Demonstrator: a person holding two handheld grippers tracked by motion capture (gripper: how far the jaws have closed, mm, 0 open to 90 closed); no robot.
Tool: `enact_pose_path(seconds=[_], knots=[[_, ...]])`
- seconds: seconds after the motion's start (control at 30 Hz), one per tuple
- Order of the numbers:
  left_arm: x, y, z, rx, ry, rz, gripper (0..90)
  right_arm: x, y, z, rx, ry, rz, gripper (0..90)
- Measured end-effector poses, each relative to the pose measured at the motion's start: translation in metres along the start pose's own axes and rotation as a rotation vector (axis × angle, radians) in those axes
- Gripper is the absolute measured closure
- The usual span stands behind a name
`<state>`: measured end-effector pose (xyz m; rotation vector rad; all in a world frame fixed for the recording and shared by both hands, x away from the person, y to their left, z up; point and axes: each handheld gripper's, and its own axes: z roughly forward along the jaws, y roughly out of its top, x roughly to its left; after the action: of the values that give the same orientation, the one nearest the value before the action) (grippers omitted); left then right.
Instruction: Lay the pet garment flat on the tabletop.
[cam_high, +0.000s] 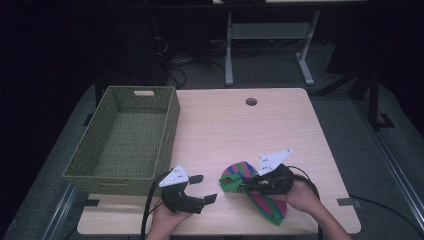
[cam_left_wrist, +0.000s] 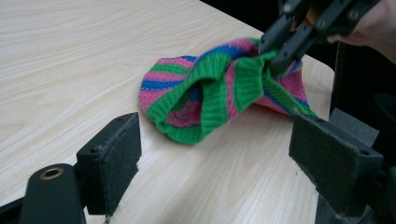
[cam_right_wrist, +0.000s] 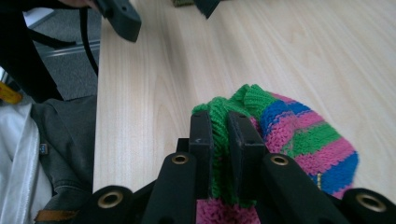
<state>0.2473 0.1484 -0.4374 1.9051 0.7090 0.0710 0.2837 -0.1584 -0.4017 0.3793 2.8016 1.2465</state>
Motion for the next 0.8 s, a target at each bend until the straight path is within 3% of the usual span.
enact_pose_path(seconds=[0.17, 0.43, 0.57, 0.8], knots=[[-0.001, 0.000, 0.001, 0.005, -0.004, 0.007, 16.6, -0.002, -0.004, -0.004, -0.003, 0.012, 0.034, 79.5], [-0.001, 0.000, -0.001, 0.000, -0.001, 0.003, 16.6, 0.001, -0.007, 0.017, 0.065, 0.066, 0.033, 78.7], [-0.001, 0.000, -0.001, 0.001, -0.002, 0.004, 16.6, 0.001, -0.005, 0.017, 0.043, 0.079, 0.053, 77.2], [-0.001, 0.000, 0.000, 0.001, -0.003, 0.005, 16.6, -0.001, -0.006, 0.017, 0.054, 0.085, 0.056, 78.6]])
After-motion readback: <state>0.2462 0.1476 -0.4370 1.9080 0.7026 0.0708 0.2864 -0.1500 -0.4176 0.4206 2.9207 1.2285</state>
